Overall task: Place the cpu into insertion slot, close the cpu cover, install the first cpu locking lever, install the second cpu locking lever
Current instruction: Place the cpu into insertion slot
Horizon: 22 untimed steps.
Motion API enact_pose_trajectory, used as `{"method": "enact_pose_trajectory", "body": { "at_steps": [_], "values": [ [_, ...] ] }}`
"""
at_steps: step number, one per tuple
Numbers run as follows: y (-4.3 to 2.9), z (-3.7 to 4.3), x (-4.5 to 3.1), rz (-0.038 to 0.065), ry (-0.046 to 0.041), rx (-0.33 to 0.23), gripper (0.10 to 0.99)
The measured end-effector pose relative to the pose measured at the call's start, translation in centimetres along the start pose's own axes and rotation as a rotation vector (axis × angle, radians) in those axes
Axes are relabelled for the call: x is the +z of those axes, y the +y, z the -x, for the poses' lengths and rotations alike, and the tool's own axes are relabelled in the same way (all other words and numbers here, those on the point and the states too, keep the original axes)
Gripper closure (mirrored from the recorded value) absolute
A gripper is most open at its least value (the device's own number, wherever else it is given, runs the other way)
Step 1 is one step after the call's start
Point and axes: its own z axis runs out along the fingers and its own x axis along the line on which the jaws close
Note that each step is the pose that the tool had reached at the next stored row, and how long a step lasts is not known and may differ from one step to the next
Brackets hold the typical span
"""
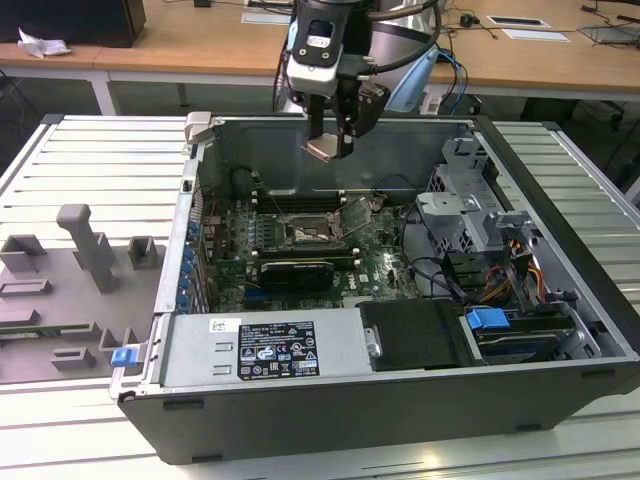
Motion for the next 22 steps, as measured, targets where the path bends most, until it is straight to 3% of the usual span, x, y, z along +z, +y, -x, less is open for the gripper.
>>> {"method": "enact_pose_trajectory", "body": {
  "at_steps": [22],
  "values": [
    [-0.02, 0.00, 0.24, 0.004, -0.0185, 0.209, 0.557]
  ]
}}
